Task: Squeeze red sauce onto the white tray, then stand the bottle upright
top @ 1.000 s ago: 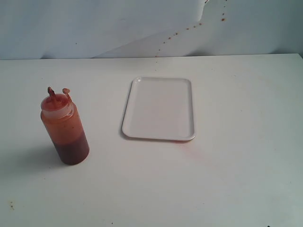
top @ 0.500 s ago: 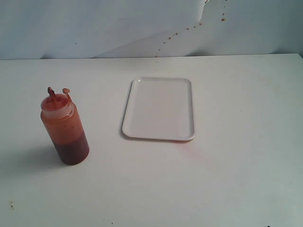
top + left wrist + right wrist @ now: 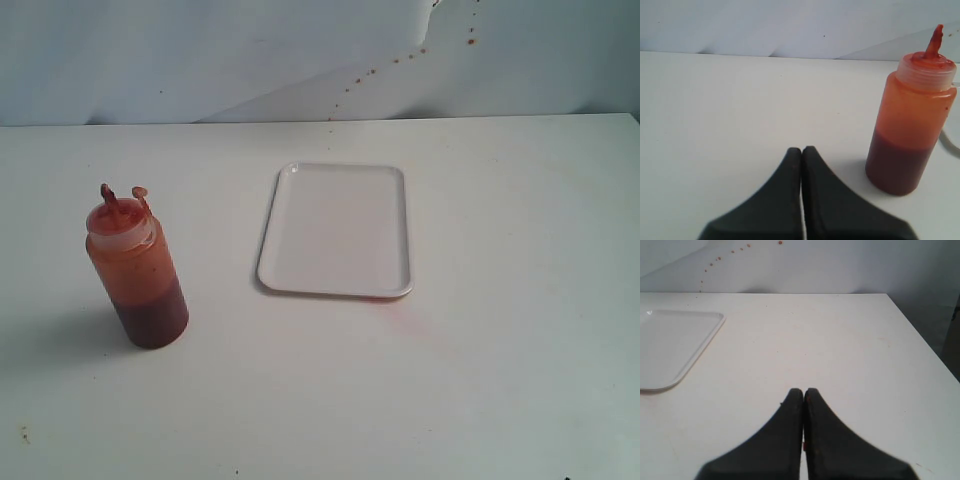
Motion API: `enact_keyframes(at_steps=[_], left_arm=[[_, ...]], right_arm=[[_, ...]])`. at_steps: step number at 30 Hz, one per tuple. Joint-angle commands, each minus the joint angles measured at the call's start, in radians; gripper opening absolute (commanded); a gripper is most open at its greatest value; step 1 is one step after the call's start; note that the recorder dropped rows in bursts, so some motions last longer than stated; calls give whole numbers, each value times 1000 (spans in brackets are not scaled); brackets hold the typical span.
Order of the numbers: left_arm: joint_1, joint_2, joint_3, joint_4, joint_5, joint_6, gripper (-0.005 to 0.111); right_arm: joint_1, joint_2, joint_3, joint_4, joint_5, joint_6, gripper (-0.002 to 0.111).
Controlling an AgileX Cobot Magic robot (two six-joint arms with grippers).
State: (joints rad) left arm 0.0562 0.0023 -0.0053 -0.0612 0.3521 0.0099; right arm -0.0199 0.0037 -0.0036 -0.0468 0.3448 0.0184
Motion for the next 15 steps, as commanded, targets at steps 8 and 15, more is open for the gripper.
enact_keyframes(at_steps=[8, 15], left_arm=[[2, -2, 5, 75, -22, 0, 0], [2, -2, 5, 77, -306, -3, 0]], right_arm=[[-7, -4, 4, 6, -4, -8, 0], [-7, -4, 4, 6, -4, -8, 0]])
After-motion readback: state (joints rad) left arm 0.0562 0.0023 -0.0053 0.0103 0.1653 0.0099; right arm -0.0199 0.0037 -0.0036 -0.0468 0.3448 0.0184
